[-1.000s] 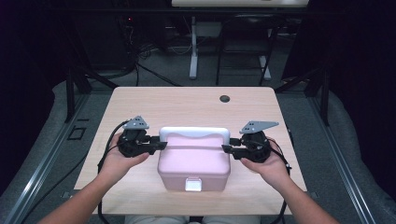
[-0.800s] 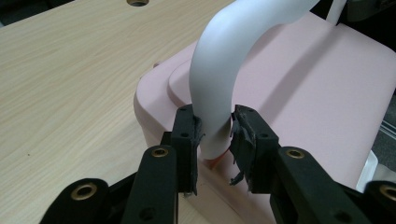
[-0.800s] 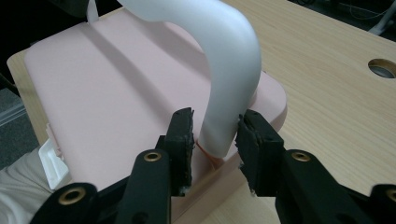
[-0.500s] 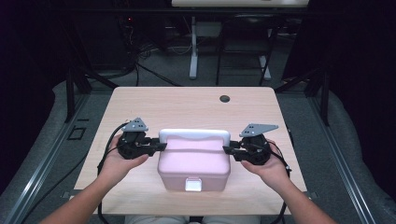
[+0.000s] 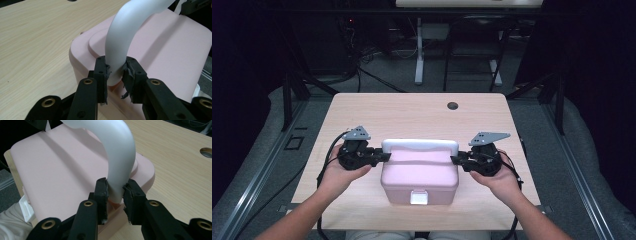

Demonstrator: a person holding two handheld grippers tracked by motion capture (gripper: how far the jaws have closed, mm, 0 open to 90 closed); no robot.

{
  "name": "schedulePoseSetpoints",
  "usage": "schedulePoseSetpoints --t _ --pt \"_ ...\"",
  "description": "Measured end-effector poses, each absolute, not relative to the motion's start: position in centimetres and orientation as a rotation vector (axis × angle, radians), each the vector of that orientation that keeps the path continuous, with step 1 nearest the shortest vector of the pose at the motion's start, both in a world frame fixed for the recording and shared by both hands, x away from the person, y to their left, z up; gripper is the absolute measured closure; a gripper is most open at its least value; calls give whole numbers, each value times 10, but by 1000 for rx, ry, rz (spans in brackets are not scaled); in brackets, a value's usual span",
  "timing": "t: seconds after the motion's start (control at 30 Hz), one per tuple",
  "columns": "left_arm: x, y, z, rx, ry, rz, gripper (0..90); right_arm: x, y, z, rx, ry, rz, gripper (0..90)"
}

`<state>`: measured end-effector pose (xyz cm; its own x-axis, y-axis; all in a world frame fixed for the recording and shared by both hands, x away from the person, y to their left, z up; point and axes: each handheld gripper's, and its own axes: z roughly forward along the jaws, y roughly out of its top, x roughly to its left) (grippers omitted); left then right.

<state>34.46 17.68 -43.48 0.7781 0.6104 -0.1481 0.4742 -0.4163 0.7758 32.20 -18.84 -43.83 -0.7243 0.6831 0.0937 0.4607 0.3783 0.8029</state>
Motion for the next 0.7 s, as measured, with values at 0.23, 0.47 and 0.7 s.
schedulePoseSetpoints --t 0.23,0.47,0.7 --pt "344 176 -433 2095 808 194 735 322 -189 -438 1023 2389 1273 737" --pt "343 176 -432 2101 807 201 737 321 -189 -437 1022 2394 1271 739" --pt "344 176 -428 2108 807 198 738 321 -189 -434 1024 2393 1276 740"
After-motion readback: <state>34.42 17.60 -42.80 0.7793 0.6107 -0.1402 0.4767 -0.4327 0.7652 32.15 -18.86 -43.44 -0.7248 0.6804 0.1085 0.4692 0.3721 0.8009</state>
